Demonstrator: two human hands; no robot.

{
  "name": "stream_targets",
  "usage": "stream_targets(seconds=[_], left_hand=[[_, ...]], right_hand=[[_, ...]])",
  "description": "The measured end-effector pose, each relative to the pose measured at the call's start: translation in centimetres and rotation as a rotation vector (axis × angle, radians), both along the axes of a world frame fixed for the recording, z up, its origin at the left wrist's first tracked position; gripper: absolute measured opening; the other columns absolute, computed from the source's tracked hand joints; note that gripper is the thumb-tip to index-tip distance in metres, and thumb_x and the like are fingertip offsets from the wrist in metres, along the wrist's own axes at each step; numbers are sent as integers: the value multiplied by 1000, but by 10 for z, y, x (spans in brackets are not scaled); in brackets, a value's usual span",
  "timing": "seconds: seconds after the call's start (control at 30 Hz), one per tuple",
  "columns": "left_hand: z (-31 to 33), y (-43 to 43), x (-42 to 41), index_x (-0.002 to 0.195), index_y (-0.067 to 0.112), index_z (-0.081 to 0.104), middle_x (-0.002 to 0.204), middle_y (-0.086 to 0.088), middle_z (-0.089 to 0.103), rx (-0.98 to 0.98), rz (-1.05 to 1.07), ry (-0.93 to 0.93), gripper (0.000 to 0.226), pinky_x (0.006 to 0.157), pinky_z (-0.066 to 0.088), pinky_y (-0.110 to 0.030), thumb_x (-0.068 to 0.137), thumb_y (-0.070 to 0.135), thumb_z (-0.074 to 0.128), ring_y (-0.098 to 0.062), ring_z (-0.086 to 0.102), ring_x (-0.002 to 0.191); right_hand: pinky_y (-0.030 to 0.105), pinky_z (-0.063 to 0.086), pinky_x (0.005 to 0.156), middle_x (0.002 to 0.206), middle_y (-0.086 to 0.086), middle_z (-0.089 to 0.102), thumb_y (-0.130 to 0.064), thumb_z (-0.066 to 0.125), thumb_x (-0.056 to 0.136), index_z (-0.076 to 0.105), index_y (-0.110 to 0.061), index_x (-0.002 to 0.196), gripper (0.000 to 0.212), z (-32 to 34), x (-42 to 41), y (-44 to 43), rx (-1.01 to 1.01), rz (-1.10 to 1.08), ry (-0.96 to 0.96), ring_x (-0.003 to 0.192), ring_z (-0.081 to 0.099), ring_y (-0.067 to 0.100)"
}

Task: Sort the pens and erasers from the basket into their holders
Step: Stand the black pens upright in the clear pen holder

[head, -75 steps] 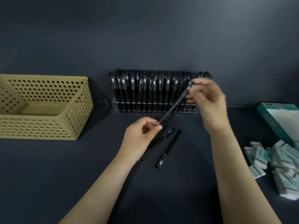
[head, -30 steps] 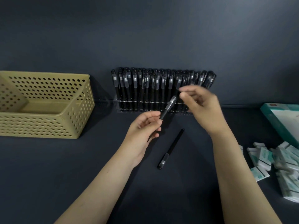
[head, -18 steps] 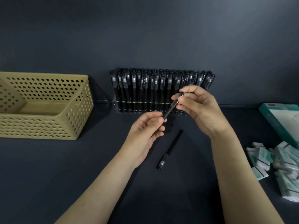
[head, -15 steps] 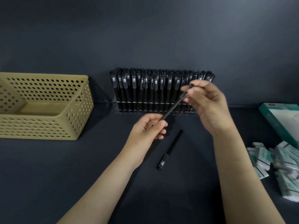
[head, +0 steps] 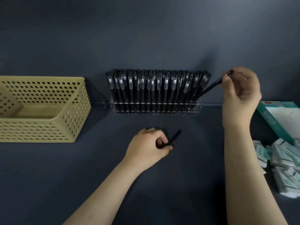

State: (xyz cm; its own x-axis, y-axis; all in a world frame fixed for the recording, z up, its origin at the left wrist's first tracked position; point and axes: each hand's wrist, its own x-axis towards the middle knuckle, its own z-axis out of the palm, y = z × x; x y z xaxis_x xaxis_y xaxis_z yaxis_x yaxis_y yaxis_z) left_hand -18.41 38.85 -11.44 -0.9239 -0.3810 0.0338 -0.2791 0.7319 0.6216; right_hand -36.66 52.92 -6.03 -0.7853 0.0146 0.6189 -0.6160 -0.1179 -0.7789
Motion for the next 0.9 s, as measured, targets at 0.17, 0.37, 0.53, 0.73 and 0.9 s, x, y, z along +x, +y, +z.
stream_targets(seconds=[0.17, 0.37, 0.53, 0.73, 0.9], left_hand=[[1, -3, -1, 81, 34, 65, 80, 16, 60, 176, 54, 80, 4, 60, 35, -10, 84, 36, 67, 4, 52, 76], [12, -7, -2, 88, 24, 65, 78, 10, 62, 603, 200, 273, 8, 56, 48, -18, 92, 29, 61, 0, 57, 61], [22, -5, -2, 89, 18, 64, 71, 4, 63, 1079, 331, 346, 10, 51, 50, -24, 95, 23, 58, -10, 59, 57], [24, -8, -2, 109, 12, 65, 80, -3, 63, 1259, 305, 432, 17, 55, 52, -23, 95, 14, 56, -12, 61, 60], [24, -12, -2, 119, 10, 59, 94, -11, 66, 1293, 278, 526, 25, 62, 55, -25, 96, 4, 52, -17, 66, 69]], right_hand=[[37, 53, 91, 103, 14, 67, -7, 59, 93, 59, -24, 104, 21, 1, 6, -4, 89, 4, 26, 96, 66, 18], [15, 48, 80, 94, -9, 64, -8, 61, 92, 61, -19, 108, 19, -3, 10, -13, 239, 0, 65, 88, 62, 1], [12, 48, 75, 100, -3, 63, -10, 62, 93, 62, -12, 118, 25, -12, 10, -22, 390, -9, 129, 86, 59, 2], [5, 43, 75, 106, 2, 51, -12, 60, 94, 59, -9, 129, 35, -23, -1, -24, 497, -70, 173, 82, 51, -10], [12, 44, 77, 107, 1, 46, -16, 62, 94, 52, -15, 138, 45, -22, 3, -23, 556, -85, 202, 76, 47, 8]])
